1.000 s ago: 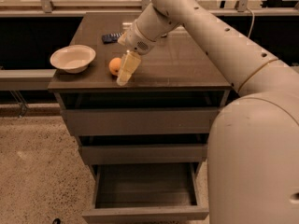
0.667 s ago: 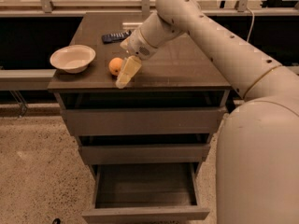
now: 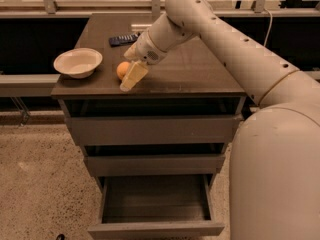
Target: Place orange into bottom drawer
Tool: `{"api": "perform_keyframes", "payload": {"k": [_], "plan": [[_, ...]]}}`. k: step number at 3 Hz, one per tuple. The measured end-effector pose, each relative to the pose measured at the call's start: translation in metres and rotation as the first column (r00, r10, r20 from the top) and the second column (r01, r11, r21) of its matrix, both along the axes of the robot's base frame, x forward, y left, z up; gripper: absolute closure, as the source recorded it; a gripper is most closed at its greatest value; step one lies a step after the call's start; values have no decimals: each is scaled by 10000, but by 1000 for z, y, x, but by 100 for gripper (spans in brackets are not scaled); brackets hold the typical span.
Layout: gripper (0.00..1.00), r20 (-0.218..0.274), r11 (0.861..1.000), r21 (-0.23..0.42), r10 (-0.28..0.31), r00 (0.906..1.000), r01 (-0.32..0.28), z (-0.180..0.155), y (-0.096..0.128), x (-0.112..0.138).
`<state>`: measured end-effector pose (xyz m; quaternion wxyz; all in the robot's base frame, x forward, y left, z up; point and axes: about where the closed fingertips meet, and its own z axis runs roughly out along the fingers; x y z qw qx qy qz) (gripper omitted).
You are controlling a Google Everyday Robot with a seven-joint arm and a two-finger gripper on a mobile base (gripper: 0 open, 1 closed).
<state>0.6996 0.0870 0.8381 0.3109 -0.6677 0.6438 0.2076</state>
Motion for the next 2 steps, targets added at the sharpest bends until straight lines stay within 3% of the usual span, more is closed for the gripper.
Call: {"api": "perform_keyframes", "payload": {"k": [2], "plan": [[71,-66,10000,-13,70,10000,-70,-4,4,-1]]}}
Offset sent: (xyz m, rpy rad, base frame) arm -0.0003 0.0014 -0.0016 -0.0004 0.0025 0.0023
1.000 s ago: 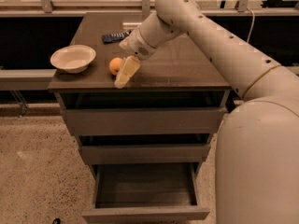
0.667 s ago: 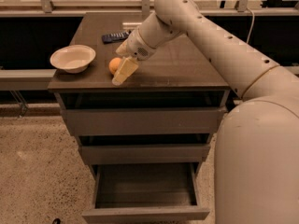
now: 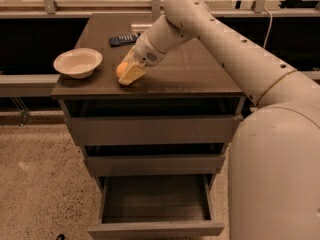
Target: Place orange into bottom drawer
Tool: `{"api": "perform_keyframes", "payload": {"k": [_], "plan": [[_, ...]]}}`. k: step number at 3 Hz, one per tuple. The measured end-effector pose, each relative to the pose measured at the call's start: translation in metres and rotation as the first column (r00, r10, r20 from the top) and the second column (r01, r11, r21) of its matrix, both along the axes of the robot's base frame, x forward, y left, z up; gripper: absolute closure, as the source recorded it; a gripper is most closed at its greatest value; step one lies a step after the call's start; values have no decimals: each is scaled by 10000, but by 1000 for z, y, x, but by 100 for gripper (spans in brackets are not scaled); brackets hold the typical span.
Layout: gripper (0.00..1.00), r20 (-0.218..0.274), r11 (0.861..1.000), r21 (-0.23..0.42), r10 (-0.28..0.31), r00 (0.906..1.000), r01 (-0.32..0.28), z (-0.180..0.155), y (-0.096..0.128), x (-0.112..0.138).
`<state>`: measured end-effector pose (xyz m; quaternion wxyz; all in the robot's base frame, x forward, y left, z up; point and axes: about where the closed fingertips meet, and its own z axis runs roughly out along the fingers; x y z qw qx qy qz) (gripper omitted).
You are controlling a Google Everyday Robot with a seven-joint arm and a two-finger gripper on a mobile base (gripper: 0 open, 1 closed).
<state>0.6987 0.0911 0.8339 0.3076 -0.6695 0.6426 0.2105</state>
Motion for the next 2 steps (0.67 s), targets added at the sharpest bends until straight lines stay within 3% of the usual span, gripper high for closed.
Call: {"api": "perform_keyframes", "payload": {"k": [1,2], "plan": [[94,259,9974,-440,586,9979,-574,22,9,-11],[100,1097,9959,-876,303,9935,-207,70,-7,-37]]}}
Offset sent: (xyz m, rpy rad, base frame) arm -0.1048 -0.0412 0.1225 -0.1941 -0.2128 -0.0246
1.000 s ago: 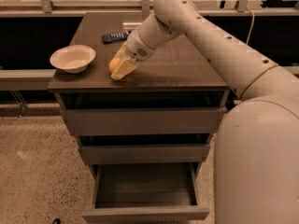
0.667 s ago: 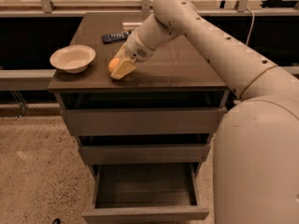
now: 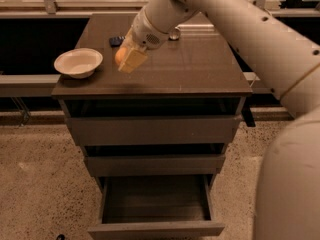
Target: Place orange into bottom drawer
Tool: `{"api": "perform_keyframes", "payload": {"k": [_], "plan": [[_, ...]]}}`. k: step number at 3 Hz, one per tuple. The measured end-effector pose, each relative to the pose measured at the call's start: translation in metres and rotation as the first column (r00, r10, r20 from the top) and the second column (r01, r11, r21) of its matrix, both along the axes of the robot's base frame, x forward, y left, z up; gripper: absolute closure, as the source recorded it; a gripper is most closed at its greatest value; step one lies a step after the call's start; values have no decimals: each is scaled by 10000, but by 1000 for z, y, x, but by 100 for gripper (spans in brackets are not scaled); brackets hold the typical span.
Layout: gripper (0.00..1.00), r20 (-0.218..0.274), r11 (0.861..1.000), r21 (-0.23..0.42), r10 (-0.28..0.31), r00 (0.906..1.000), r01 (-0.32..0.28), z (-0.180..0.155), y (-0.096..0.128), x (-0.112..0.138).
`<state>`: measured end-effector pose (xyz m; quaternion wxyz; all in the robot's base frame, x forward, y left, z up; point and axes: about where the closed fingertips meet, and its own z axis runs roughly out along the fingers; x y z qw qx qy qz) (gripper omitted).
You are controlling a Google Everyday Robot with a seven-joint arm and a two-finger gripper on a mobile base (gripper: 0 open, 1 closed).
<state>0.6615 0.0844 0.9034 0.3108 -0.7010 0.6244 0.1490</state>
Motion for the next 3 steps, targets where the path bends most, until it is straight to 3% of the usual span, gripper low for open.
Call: {"api": "perform_keyframes", "payload": {"k": [1,2,3], "plan": [[100,843,9929,491,-1118,9901,1080,50,-40,-66],[100,704,9750,1062,-2030,9767,1950,35,-87,-110],[100,35,9618,735,-2646,9644,2636,-2,-126,-129]]}}
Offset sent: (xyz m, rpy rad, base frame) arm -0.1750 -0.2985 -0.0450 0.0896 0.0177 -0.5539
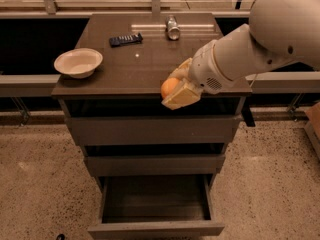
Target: Place orange into bottom drawer
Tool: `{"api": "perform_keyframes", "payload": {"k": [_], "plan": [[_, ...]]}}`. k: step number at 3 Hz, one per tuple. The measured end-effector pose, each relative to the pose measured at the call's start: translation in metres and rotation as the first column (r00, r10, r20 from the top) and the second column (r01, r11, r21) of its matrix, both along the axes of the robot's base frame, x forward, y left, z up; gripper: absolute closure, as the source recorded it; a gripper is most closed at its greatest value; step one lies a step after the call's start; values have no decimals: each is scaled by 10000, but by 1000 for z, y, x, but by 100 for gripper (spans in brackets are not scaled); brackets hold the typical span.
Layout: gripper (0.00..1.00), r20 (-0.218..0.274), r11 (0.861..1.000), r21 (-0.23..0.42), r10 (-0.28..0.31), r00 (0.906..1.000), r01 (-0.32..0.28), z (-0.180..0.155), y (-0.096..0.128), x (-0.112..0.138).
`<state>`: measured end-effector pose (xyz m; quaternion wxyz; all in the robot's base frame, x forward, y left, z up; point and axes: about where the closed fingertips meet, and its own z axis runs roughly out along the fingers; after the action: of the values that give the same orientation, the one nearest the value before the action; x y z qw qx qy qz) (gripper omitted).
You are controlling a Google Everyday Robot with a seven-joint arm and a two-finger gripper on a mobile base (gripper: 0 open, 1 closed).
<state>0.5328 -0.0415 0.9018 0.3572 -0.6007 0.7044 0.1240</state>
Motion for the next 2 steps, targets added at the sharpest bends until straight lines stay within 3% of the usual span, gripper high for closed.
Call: {"api": "perform_keyframes", "payload": {"k": [1,2], "plan": [[100,-2,10000,2,0,10000,0,0,0,0],[100,-701,9980,621,-24,9975,68,-46,10,14]]}}
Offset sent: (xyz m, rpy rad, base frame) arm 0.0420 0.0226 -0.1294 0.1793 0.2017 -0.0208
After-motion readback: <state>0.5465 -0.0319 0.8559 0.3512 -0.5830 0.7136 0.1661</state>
